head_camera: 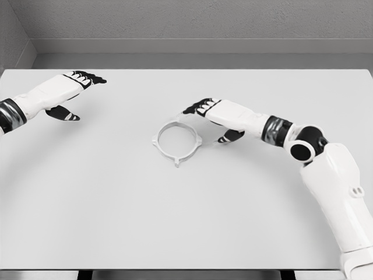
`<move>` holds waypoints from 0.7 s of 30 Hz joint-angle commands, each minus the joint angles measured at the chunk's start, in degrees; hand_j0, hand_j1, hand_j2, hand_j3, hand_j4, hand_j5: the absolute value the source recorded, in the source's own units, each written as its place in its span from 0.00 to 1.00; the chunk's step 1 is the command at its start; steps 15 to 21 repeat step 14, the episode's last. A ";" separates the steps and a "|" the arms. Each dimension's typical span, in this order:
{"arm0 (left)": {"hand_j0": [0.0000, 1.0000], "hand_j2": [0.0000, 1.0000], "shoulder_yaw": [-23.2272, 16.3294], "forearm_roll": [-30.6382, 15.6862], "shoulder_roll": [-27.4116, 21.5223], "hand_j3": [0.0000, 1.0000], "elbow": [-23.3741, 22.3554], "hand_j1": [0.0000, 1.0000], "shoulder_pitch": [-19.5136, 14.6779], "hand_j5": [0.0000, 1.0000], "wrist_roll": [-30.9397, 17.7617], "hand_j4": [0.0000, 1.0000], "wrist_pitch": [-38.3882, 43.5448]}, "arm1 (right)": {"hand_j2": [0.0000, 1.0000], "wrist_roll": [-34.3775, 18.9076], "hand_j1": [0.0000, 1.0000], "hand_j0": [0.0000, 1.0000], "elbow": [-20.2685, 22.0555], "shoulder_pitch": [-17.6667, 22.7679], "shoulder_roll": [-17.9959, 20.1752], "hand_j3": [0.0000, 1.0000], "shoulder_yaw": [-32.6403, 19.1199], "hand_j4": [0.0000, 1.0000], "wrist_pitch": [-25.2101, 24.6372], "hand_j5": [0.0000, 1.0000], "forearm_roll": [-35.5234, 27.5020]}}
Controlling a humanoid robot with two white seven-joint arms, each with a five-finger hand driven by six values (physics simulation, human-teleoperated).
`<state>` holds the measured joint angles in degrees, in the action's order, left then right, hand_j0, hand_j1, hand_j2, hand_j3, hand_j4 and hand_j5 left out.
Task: Assemble PVC drainage pipe clamps
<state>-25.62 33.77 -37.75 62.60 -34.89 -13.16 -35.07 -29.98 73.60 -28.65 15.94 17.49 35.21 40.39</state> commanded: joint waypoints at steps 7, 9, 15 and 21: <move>1.00 1.00 1.72 -0.45 -1.63 1.00 -0.28 1.00 0.88 1.00 -0.03 1.00 0.07 | 1.00 -1.75 1.00 1.00 14.29 8.52 13.41 1.00 -15.02 1.00 -0.21 1.00 -9.98; 1.00 1.00 1.98 -0.45 -1.72 1.00 -0.37 1.00 0.88 1.00 -0.11 1.00 0.07 | 1.00 -1.75 1.00 1.00 14.29 10.90 14.73 1.00 -18.54 1.00 -0.21 1.00 -9.98; 1.00 1.00 2.16 -0.45 -1.72 1.00 -0.46 1.00 0.88 1.00 -0.03 1.00 0.07 | 1.00 -1.66 1.00 1.00 13.59 14.50 15.61 1.00 -23.02 1.00 -0.21 1.00 -9.89; 1.00 1.00 2.16 -0.45 -1.72 1.00 -0.46 1.00 0.88 1.00 -0.03 1.00 0.07 | 1.00 -1.66 1.00 1.00 13.59 14.50 15.61 1.00 -23.02 1.00 -0.21 1.00 -9.89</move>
